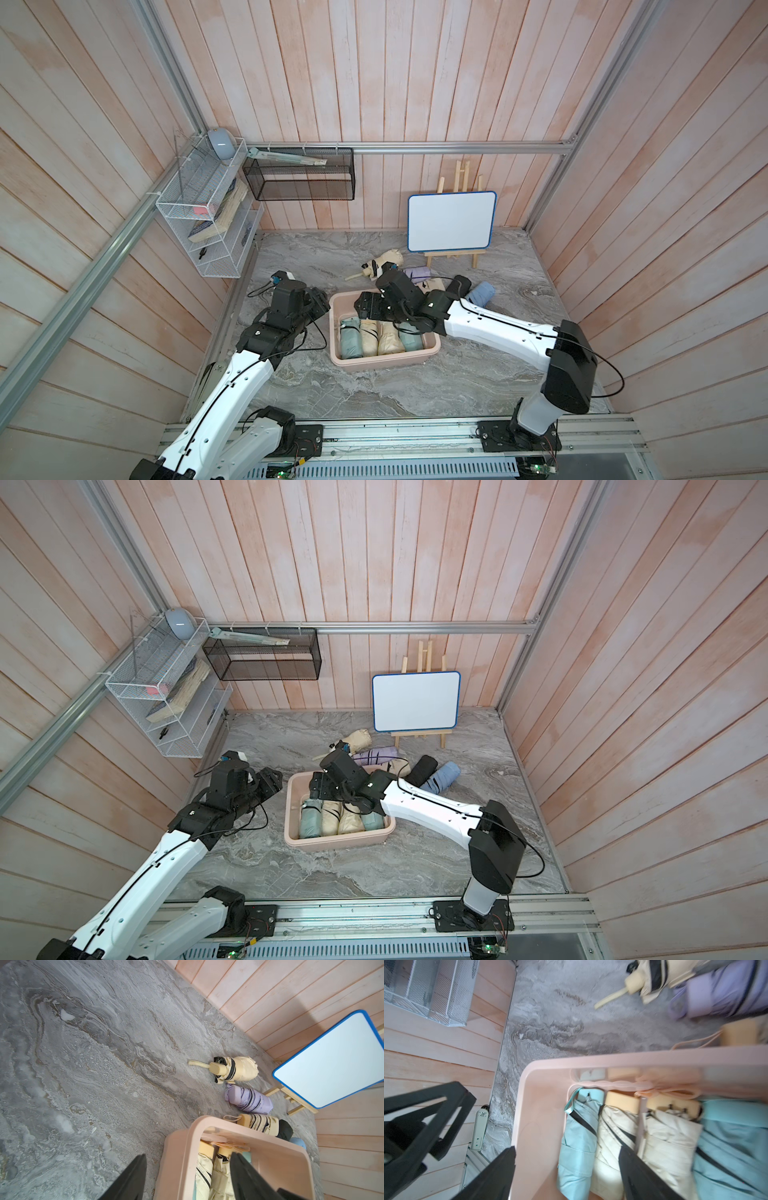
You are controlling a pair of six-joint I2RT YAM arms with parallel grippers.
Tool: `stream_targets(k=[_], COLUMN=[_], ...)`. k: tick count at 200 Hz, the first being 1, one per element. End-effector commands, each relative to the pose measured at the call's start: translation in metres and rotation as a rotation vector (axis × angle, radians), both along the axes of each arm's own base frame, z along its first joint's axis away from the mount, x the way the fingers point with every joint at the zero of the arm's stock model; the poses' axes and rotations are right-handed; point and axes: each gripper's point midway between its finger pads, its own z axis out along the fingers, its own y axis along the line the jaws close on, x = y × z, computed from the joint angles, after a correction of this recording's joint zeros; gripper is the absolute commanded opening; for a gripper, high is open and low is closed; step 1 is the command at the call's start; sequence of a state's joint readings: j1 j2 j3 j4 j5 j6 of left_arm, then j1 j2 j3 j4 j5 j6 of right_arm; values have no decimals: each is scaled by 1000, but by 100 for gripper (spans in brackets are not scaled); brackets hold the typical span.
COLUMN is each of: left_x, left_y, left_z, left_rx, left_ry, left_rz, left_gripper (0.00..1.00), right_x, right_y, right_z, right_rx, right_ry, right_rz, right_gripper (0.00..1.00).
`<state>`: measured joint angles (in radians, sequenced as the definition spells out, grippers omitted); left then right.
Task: Put the umbrella into the storage box
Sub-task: Place the umbrella in the storage box, then pick up the umbrella from the center of the board.
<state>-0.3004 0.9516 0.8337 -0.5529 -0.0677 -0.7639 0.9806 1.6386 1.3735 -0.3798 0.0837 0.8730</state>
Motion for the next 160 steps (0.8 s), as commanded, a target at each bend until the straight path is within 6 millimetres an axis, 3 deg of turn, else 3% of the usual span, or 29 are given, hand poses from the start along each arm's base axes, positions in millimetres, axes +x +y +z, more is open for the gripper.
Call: stream_targets(k=[1, 20, 44, 90, 126, 160], left_x=[5, 4, -1, -12, -10, 0], left_y=[-13, -24, -28, -31, -30, -30], left_z=[6, 1, -9, -32, -33, -24], left_rx=[-20, -38, -30, -20, -27, -42], left_ry=[-33, -13, 32, 103, 100, 55], left_rz=[-99, -162, -199, -245, -223, -202], left_gripper=[70, 70, 72, 80, 80, 80], right_x=[25, 43, 59, 66, 92, 123], right_y=[-63, -113, -182, -302, -362, -389], right_z=[0, 2, -11, -73, -93, -107], right_rx=[-161, -217, -297, -384, -446, -415], right_ry=[-48, -64, -44, 79, 98, 95], right_rz=[-85, -162, -291, -548, -664, -697], right_gripper=[83, 83, 83, 86, 89, 91])
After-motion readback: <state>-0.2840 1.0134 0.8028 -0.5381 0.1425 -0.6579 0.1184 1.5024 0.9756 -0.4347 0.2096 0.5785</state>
